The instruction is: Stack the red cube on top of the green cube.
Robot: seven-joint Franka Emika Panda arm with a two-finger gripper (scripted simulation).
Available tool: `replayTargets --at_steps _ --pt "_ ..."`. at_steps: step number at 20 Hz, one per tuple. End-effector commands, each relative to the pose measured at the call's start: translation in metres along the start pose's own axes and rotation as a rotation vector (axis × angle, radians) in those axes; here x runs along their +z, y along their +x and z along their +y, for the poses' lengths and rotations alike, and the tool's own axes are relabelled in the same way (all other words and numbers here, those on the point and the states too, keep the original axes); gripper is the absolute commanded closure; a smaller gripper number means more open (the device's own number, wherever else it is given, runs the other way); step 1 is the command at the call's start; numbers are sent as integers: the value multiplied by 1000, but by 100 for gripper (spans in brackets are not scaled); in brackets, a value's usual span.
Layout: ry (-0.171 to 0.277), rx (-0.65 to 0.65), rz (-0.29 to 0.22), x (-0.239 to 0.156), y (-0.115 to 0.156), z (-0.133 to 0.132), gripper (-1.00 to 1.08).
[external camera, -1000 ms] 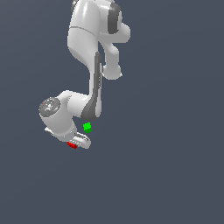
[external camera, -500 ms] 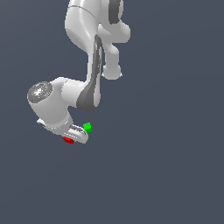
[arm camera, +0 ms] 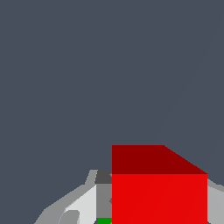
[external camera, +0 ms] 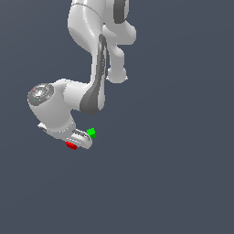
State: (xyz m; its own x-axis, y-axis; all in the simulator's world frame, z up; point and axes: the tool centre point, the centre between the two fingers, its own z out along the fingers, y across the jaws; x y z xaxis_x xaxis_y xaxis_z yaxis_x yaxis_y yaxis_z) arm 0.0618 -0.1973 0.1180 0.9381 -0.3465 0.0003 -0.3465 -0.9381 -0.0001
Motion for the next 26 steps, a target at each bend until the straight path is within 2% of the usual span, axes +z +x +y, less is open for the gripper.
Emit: replayTargets --at_steps 1,9,26 --pt "0 0 1 1 -3 0 108" --pt "0 0 1 11 -24 -2 108" --pt "0 -1 0 50 -105 -11 108"
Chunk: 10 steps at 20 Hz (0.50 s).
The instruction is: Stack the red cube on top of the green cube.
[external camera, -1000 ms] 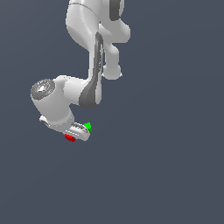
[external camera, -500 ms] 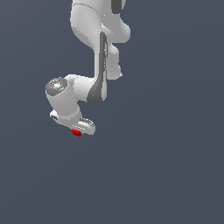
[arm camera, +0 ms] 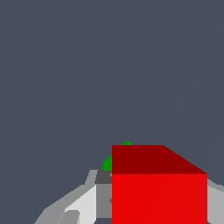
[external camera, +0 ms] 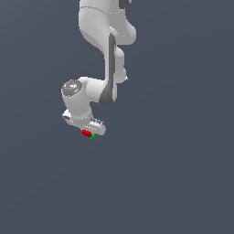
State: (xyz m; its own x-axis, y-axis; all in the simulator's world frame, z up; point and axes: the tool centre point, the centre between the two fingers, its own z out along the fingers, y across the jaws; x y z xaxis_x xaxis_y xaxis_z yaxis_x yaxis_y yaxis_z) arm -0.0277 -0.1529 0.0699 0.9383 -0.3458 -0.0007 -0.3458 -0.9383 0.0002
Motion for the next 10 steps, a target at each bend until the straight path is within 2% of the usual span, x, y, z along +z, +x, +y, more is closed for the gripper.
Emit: replayTargets --at_steps 1,9,10 --pt "0 0 1 4 -8 -1 108" --pt "0 0 1 9 -17 -2 108" --pt "0 0 1 9 -17 -2 -92"
